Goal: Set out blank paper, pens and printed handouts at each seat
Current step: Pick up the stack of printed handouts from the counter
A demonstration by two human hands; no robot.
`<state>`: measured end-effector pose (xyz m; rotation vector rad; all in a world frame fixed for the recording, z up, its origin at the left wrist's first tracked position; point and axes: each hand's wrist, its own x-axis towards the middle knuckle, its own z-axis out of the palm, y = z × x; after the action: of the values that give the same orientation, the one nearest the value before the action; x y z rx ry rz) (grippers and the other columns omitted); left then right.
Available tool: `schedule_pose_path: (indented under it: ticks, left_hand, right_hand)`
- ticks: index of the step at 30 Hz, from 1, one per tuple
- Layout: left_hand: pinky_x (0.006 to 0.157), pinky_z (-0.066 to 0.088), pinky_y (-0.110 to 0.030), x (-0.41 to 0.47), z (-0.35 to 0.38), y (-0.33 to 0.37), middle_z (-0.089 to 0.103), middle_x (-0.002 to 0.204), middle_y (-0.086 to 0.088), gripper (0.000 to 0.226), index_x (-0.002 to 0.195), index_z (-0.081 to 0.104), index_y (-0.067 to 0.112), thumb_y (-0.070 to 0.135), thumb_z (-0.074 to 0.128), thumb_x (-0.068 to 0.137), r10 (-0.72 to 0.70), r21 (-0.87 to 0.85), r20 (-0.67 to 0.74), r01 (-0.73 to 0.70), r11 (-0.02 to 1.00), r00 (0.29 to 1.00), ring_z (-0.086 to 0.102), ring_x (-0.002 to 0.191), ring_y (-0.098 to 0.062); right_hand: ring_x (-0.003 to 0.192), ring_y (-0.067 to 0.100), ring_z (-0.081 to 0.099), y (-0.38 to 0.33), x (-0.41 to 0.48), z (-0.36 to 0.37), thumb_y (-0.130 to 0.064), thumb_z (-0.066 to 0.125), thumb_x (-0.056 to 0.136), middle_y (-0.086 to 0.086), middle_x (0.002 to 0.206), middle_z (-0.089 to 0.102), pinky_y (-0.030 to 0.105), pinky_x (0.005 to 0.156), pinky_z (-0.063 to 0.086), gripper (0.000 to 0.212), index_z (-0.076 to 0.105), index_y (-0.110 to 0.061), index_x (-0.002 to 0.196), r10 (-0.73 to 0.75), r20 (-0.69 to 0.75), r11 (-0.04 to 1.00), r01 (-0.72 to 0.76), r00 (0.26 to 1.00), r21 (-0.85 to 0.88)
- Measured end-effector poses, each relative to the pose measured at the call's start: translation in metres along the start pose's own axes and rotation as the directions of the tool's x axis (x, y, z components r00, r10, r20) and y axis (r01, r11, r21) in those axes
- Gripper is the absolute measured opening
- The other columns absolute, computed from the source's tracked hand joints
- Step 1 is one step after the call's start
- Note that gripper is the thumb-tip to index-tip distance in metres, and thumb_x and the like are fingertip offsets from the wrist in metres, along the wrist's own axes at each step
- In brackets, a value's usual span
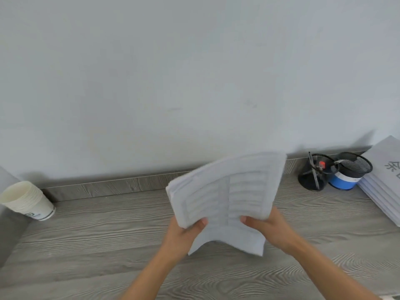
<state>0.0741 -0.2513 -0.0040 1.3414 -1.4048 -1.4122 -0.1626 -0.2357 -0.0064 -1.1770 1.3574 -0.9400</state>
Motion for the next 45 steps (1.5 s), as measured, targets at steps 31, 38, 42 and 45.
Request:
schedule_pose_path:
  ticks: [31, 38, 42, 45]
  left_hand:
    - [0.067, 0.06, -0.036, -0.204, 0.042, 0.0, 0.076, 0.099, -0.011, 0.034, 0.108, 0.067, 0.009, 0.016, 0.064, 0.075, -0.489, -0.657, -0.621, -0.067, 0.751, 0.613, 0.074, 0.088, -0.028]
    - [0.098, 0.047, -0.053, -0.333, 0.12, -0.035, 0.07, 0.118, -0.009, 0.091, 0.123, 0.062, 0.02, 0.069, 0.081, 0.049, -0.707, -0.744, -0.665, -0.294, 0.6, 0.241, 0.067, 0.108, -0.034]
    - [0.099, 0.046, -0.055, -0.394, 0.169, -0.03, 0.07, 0.113, -0.019, 0.053, 0.119, 0.064, 0.006, 0.039, 0.065, 0.078, -0.67, -0.625, -0.737, -0.459, 0.631, 0.084, 0.067, 0.105, -0.038]
    - [0.091, 0.053, -0.052, -0.448, 0.212, -0.023, 0.072, 0.107, -0.023, 0.038, 0.11, 0.069, 0.003, 0.027, 0.056, 0.084, -0.657, -0.536, -0.753, -0.552, 0.639, -0.031, 0.069, 0.098, -0.039]
  right_hand:
    - [0.091, 0.039, 0.073, 0.009, -0.025, 0.066, -0.012, 0.073, 0.081, 0.019, 0.102, 0.075, 0.051, 0.079, 0.058, 0.029, 0.068, -0.003, 0.108, 0.193, 0.638, 0.955, -0.291, 0.745, 0.05]
    - [0.089, 0.038, 0.073, 0.03, -0.095, 0.098, -0.042, 0.088, 0.062, 0.021, 0.099, 0.075, 0.045, 0.071, 0.062, 0.054, 0.076, -0.004, 0.098, 0.27, 0.849, 0.946, -0.289, 0.454, -0.145]
    - [0.09, 0.036, 0.073, 0.039, -0.152, 0.122, -0.028, 0.084, 0.069, 0.017, 0.101, 0.076, 0.05, 0.081, 0.058, 0.049, 0.071, -0.004, 0.11, 0.227, 0.908, 0.969, -0.171, 0.351, -0.176]
    - [0.094, 0.034, 0.073, 0.044, -0.207, 0.135, -0.017, 0.072, 0.082, 0.014, 0.105, 0.075, 0.046, 0.08, 0.06, 0.029, 0.072, -0.011, 0.11, 0.217, 0.952, 0.974, -0.115, 0.215, -0.196]
